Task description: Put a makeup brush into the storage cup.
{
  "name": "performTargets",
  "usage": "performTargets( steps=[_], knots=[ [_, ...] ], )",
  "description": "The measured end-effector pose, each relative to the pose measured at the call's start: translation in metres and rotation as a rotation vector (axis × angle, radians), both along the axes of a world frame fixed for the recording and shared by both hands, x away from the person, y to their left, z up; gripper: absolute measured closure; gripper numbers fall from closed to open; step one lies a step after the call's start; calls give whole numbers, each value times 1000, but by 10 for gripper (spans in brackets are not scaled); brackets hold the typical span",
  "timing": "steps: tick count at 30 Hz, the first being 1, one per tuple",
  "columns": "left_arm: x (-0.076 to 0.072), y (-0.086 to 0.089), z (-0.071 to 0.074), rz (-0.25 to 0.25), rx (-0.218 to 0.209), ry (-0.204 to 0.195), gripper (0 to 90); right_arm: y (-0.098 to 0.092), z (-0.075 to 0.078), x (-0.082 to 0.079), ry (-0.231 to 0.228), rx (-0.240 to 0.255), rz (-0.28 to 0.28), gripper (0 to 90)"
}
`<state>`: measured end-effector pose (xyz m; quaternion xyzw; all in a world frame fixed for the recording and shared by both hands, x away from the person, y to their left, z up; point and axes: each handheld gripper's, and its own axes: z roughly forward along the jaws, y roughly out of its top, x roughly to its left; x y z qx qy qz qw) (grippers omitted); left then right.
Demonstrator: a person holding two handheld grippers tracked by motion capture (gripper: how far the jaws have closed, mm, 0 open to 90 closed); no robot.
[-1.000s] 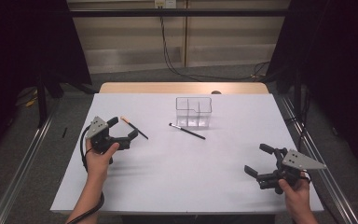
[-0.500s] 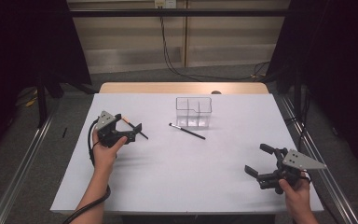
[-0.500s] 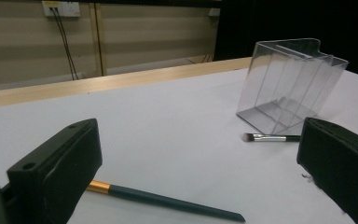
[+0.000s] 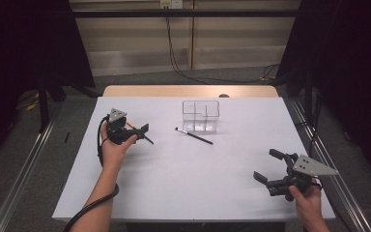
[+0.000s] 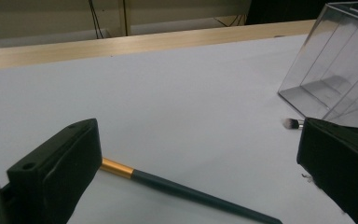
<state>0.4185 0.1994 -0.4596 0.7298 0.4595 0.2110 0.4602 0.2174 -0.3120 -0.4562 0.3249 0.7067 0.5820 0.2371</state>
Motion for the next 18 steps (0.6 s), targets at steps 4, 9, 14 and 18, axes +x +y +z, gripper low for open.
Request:
performTargets(
  steps=[4,9,14,18],
  knots=[
    [7,-1,-1,41,21,76,0,0,0,0,0,0,1,0],
    [13,-2,-1,68,52,138,0,0,0,0,0,1,2,0],
    [20,-2,4,94,68,193,0,1,0,0,1,-2,4,0],
    [24,-2,5,115,87,241,0,2,-1,0,4,-7,10,0]
  ],
)
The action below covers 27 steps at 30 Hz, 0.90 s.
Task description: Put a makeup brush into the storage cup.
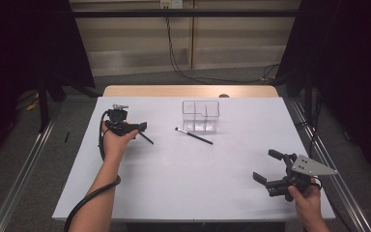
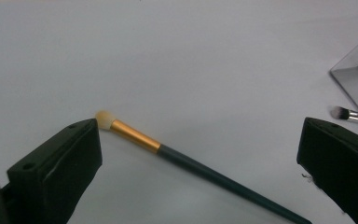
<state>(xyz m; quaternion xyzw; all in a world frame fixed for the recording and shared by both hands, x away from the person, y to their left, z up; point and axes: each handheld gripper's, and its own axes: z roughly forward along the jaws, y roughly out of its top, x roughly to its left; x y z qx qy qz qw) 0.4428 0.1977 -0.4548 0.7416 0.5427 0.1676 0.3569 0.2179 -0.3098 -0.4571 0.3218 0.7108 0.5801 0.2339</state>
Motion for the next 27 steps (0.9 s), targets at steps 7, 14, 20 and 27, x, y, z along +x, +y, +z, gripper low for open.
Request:
performTargets(
  steps=[7,14,20,27],
  knots=[
    [9,-1,-1,59,11,123,0,1,0,0,-1,-1,4,0],
    [13,-4,-3,111,34,208,1,2,-1,0,2,-6,12,0],
    [16,-5,-6,143,45,244,18,1,-1,0,2,-7,12,0],
    [19,-7,-7,153,66,276,49,1,-1,0,4,-6,11,0]
  ],
)
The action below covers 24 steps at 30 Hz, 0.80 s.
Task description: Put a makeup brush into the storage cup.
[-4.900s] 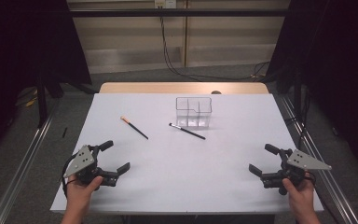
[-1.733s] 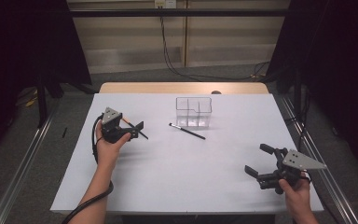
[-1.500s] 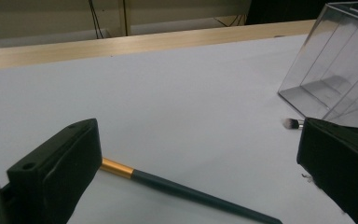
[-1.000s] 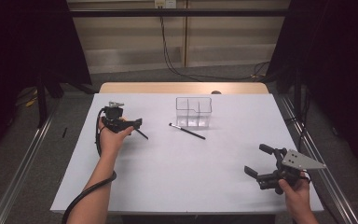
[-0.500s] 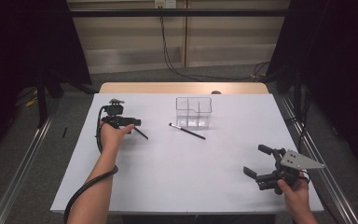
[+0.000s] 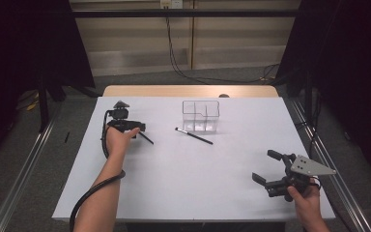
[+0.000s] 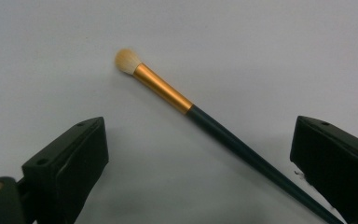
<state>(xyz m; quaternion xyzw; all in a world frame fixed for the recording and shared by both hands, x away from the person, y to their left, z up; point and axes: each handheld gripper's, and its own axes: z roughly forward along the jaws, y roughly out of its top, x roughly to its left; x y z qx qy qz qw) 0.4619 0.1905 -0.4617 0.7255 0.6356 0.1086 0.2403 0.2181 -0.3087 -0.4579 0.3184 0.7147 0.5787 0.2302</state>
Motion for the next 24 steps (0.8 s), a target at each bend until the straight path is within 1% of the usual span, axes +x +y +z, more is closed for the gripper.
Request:
performTargets(
  steps=[3,5,7,10,11,13,14,16,17,19,20,21,22,23,24],
  knots=[
    [1,-2,-1,15,9,3,55,0,0,0,-1,-3,1,0],
    [2,-3,-1,14,13,4,60,0,0,0,-2,-3,2,0],
    [2,-4,-1,13,25,14,72,0,0,0,-2,-4,1,0],
    [3,-7,-3,14,41,12,93,-1,0,0,1,-4,-3,0],
    [3,-8,-3,7,49,18,93,-1,0,0,0,-3,-4,0],
    [3,-12,-3,-4,72,7,102,-1,0,0,-1,-3,-4,0],
    [3,-12,-3,-4,72,7,110,-1,0,0,-1,-3,-4,0],
    [3,-14,-4,-9,94,10,117,-2,0,0,0,-2,-3,0],
    [3,-15,-3,-22,109,9,128,-2,0,0,0,-3,-3,0],
    [3,-16,-3,-20,110,10,151,-2,0,0,1,-4,-4,0],
    [3,-16,-3,-25,118,13,151,-2,0,0,1,-4,-4,0],
    [2,-17,-3,-25,132,8,179,-2,0,0,1,-4,-2,0],
    [2,-17,-3,-25,132,8,197,-1,0,0,0,-4,-3,0],
    [1,-18,-3,-36,146,-1,215,-1,0,0,2,-6,-1,0],
    [1,-18,-3,-36,146,-1,229,-1,0,0,2,-6,-1,0]
  ],
)
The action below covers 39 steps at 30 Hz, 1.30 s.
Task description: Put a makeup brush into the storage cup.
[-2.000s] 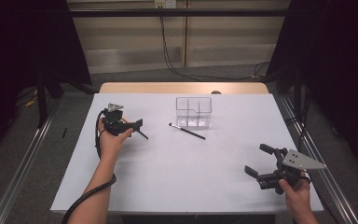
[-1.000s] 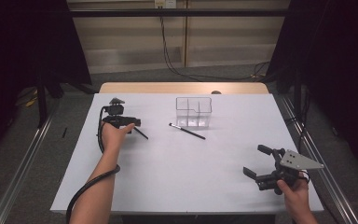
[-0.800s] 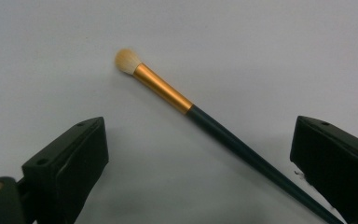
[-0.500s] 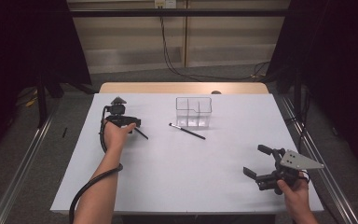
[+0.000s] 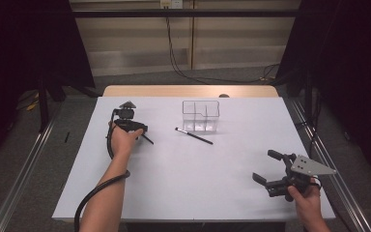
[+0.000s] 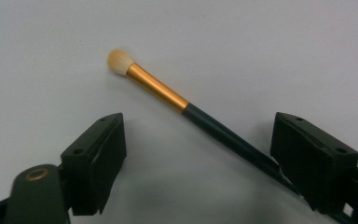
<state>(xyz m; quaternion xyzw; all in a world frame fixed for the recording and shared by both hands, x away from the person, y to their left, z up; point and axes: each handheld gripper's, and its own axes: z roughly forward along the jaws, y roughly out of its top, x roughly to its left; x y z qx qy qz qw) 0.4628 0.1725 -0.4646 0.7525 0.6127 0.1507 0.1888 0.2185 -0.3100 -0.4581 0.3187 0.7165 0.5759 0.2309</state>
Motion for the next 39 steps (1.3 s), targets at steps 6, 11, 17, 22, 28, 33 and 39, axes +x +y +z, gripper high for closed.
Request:
performTargets(
  steps=[6,11,17,22,28,33,39],
  knots=[
    [-3,1,6,-40,-2,18,440,0,0,0,2,-1,1,0],
    [-3,2,8,-37,-4,32,576,0,0,0,-1,1,4,0],
    [-4,7,9,-27,-17,46,793,0,-1,0,3,-1,4,0],
    [-4,12,10,-37,-49,60,833,0,-1,1,5,-2,3,0],
    [1,13,12,-44,-62,113,827,0,-1,1,7,-3,5,0],
    [4,11,12,-43,-51,135,799,0,-2,1,8,-4,6,0],
    [7,6,13,-36,-16,160,817,2,-2,2,12,-8,11,0]
  ],
)
